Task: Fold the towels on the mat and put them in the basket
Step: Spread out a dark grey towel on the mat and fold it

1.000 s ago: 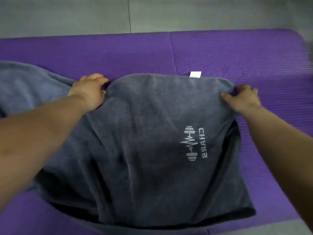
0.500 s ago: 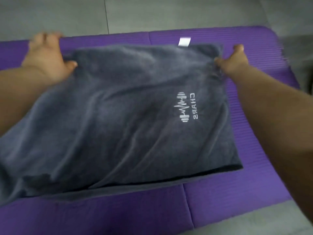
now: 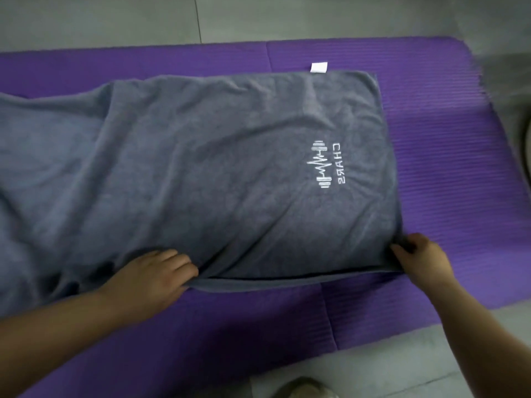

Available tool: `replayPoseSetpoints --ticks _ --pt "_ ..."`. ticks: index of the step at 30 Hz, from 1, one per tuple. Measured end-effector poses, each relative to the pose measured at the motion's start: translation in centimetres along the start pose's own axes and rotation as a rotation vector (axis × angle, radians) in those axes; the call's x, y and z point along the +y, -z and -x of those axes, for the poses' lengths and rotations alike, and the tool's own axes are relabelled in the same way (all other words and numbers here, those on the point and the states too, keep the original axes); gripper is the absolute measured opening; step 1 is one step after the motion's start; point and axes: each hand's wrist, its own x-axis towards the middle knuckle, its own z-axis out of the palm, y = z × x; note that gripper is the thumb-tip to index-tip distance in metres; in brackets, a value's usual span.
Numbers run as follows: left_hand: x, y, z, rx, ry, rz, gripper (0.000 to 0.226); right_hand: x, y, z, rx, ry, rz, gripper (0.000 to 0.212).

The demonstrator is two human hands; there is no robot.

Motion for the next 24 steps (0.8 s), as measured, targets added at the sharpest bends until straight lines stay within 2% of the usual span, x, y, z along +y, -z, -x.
replayPoseSetpoints --ticks 3,5,6,7,9,10,11,12,13,15,17,19,21,24 --pt "2.0 0.9 -0.6 -0.1 0.082 0.09 0.023 0.3 1.8 -0.4 0.13 -0.071 0.022 0.027" --pt "3.7 1.0 -0.9 -0.209 0.074 0.166 0.055 0.6 2.7 -0.5 0.2 -0.153 0.032 0.029" --pt "4.0 1.1 -0.5 -0.18 0.042 0.168 0.071 0.5 2.8 -0.4 0.242 -0.193 0.039 0.033" --pt "3.9 1.4 0.0 -0.23 0.042 0.15 0.073 0.2 2.8 -0.3 0.295 -0.222 0.058 0.039" --pt "2.7 3.1 1.3 -0.221 0.179 0.214 0.054 -2.1 2.5 0.1 0.388 -0.166 0.102 0.045" --pt "1.6 3.9 2.3 -0.155 0.266 0.193 0.052 -4.2 2.3 0.3 0.405 -0.068 0.134 0.044" --pt "0.4 4.7 3.6 -0.118 0.372 0.239 0.061 -6.5 1.7 0.6 0.394 0.071 0.18 0.043" --pt "-0.9 5.1 5.1 0.017 0.46 0.241 0.074 -8.9 0.8 1.1 0.366 0.242 0.228 0.044" --pt "-2.3 5.3 6.8 0.057 0.615 0.248 0.079 -11.4 -0.3 1.8 0.297 0.437 0.282 0.046" --pt "-4.8 5.8 10.7 -0.005 0.834 0.309 0.059 -16.4 -2.6 3.9 0.097 0.821 0.43 0.043" --pt "-6.6 6.1 15.6 0.035 0.967 0.333 0.036 -21.3 -4.7 6.6 0.018 1.164 0.632 0.049" --pt "-8.8 5.2 20.9 0.179 1.159 0.365 0.032 -25.3 -5.7 9.8 -0.108 1.324 0.717 0.062" --pt "-10.8 4.2 25.3 0.413 1.434 0.361 0.032 -27.9 -6.8 12.1 -0.276 1.374 0.721 0.06" --pt "-12.8 2.6 29.4 0.69 1.865 0.437 0.042 -30.8 -9.2 14.5 -0.292 1.366 0.812 0.062"
